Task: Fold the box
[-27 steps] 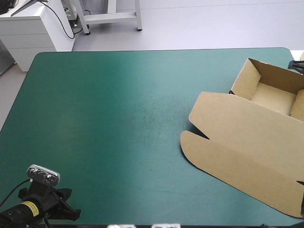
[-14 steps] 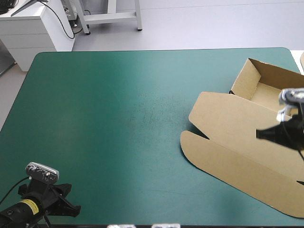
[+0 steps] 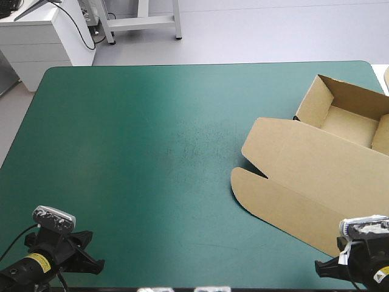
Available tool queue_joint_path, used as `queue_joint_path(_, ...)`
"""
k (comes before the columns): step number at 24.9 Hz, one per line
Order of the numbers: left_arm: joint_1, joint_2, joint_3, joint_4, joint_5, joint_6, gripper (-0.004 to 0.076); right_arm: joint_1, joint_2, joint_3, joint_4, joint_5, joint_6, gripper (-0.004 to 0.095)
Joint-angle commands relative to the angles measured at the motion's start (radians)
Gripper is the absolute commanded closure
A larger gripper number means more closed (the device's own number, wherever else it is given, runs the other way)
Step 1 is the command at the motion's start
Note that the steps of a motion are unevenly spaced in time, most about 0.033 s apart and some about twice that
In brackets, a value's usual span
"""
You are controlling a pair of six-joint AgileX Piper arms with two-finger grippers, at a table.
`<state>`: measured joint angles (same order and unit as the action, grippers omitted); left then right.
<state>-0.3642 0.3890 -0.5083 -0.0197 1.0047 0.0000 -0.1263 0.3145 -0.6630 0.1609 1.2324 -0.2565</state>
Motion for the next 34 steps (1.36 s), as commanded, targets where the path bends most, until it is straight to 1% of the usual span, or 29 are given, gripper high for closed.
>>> queue_joint_path(1, -0.006, 0.008, -0.011, 0.001, -0.082, 0.005, 0.0731, 0.001, -0.045, 0.033, 0.035, -0.058, -0.017, 0.091)
queue_joint_path(7, -0.006, 0.006, -0.011, 0.001, -0.086, 0.009, 0.0731, 0.001, -0.087, 0.091, 0.037, -0.074, -0.036, 0.091)
queue_joint_path(16, -0.006, 0.006, -0.011, 0.001, -0.086, 0.009, 0.0731, 0.001, -0.087, 0.124, 0.037, -0.153, -0.04, 0.091)
queue_joint_path(34, -0.006, 0.006, -0.011, 0.001, -0.086, 0.009, 0.0731, 0.001, -0.087, 0.128, 0.037, -0.148, -0.039, 0.091)
